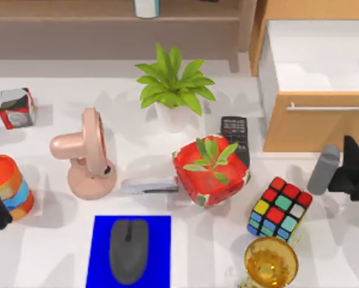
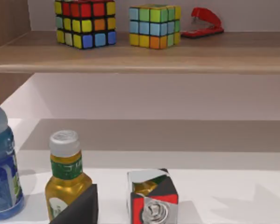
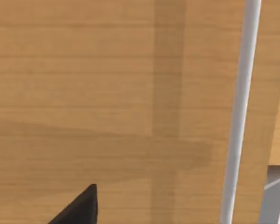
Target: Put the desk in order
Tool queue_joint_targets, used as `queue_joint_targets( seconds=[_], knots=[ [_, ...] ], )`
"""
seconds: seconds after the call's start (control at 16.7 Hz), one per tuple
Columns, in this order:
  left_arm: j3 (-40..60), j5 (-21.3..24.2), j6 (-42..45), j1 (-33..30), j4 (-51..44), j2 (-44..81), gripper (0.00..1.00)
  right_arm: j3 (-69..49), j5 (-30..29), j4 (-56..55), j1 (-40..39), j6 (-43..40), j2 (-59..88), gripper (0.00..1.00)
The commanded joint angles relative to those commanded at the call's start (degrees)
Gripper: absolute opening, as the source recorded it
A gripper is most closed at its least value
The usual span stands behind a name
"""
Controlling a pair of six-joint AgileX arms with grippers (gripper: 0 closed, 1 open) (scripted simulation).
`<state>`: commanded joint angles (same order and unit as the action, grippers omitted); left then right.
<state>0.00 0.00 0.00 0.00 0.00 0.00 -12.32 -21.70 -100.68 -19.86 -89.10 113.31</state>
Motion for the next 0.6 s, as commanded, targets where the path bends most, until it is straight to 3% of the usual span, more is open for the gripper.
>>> queue_joint_targets(
  seconds=[0.6],
  knots=[
    [0.0,0.0,0.0,0.0,0.0,0.0,1.0,-5.4,2.18,4.42,2.2,-0.02,0.94,1.0]
  ],
)
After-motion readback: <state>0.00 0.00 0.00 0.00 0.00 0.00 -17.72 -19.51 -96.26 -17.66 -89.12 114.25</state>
